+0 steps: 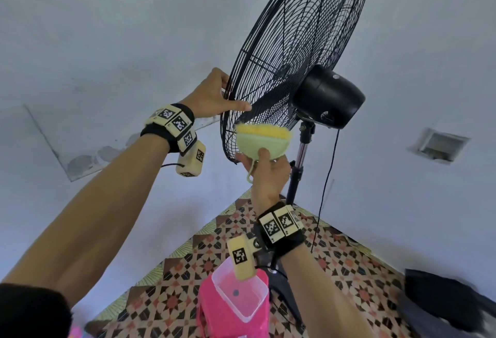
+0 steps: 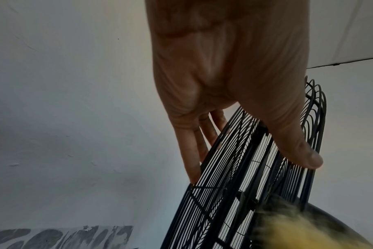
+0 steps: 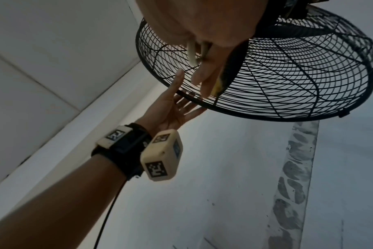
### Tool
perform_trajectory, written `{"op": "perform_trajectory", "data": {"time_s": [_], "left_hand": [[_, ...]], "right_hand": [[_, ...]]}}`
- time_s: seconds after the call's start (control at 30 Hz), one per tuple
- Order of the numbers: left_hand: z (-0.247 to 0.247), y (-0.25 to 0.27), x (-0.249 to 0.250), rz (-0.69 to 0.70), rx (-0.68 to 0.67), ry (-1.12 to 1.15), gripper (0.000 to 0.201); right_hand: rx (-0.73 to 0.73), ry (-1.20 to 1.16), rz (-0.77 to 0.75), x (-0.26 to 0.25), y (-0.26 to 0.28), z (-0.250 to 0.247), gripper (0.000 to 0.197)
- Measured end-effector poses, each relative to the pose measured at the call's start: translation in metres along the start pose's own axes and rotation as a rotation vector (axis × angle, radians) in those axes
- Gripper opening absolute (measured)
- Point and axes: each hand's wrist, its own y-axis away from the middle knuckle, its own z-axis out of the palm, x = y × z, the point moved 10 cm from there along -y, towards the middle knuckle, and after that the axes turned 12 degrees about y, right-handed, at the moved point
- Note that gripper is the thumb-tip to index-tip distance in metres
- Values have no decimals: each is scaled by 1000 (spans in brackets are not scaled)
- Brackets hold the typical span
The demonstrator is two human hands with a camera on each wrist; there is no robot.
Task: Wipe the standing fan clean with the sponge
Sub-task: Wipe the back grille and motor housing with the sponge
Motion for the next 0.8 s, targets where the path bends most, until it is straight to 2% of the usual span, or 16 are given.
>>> {"op": "perform_trajectory", "data": {"time_s": [0.07,0.1,0.17,0.27,0.3,0.43,0.5,0.67,0.8], "left_hand": [[1,0,0,0,-5,8,89],[2,0,0,3,-5,7,88],[1,1,1,14,5,5,86],[1,-1,2,9,13,-6,87],[1,-1,1,6,7,-6,87],[0,0,-3,-2,4,33,91],[0,0,-3,2,9,23,91],[2,0,-1,-8,-8,3,94],[0,1,-4,-32,-6,26,96]], "right_hand": [[100,-61,-36,-9,-6,-19,28],[96,-65,-44,-11,-6,-22,29],[-7,-24,-47,-12,-2,-13,29],[-256,155,-49,-1,9,20,27],[-267,187,-42,5,8,23,27],[-26,133,-1,15,-10,-6,32],[8,89,13,22,-8,-17,32],[-247,205,-33,33,5,18,26],[-258,287,-99,40,-15,22,20]]}}
